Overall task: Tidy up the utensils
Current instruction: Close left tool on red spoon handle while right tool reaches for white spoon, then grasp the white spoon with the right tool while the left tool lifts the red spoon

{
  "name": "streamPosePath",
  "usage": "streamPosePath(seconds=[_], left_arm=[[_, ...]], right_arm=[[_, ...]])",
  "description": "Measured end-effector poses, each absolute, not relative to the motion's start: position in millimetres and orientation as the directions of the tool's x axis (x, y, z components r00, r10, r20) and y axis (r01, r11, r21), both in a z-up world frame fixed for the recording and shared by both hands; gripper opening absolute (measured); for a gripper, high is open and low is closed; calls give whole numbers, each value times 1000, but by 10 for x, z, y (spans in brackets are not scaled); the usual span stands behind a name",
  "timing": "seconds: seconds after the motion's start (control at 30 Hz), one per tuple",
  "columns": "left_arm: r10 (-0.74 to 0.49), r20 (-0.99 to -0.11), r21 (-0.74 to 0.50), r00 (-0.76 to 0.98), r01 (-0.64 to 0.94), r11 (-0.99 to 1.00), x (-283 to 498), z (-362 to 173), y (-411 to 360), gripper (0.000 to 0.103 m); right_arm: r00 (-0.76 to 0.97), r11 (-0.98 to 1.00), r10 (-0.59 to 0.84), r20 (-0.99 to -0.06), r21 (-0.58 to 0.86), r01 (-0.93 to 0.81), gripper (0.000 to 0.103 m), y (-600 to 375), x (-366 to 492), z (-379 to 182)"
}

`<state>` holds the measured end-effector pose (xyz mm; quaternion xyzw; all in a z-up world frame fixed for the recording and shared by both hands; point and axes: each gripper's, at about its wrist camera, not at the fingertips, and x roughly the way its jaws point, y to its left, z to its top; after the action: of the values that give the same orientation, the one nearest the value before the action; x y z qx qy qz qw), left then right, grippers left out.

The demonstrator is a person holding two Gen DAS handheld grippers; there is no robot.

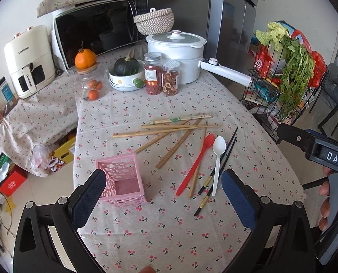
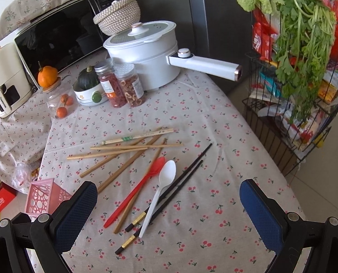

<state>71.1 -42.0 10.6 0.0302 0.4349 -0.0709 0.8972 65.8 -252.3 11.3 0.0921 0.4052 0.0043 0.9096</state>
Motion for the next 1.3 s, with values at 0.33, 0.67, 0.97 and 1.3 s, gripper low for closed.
streamPosePath(seconds=[0.33, 0.67, 0.97, 1.3], left_arm=[[-191, -903, -90, 384, 266, 960, 1649, -357, -1101, 81], [-153, -972, -79, 180, 364, 928, 2379, -1397, -1720, 30], [-50, -990, 6, 134, 391, 920, 2567, -1698, -1915, 15], [-152, -959, -58, 241, 358, 932, 2342, -1255, -1687, 3]], right_arm=[[515, 966, 26, -857, 153, 207, 103, -3131, 1357, -361], [373, 968, 12, -928, 105, 229, 103, -3566, 1664, -880], [359, 967, 51, -932, 136, 217, 103, -3657, 1689, -945], [339, 961, 132, -932, 204, 185, 103, -3550, 1727, -1017]])
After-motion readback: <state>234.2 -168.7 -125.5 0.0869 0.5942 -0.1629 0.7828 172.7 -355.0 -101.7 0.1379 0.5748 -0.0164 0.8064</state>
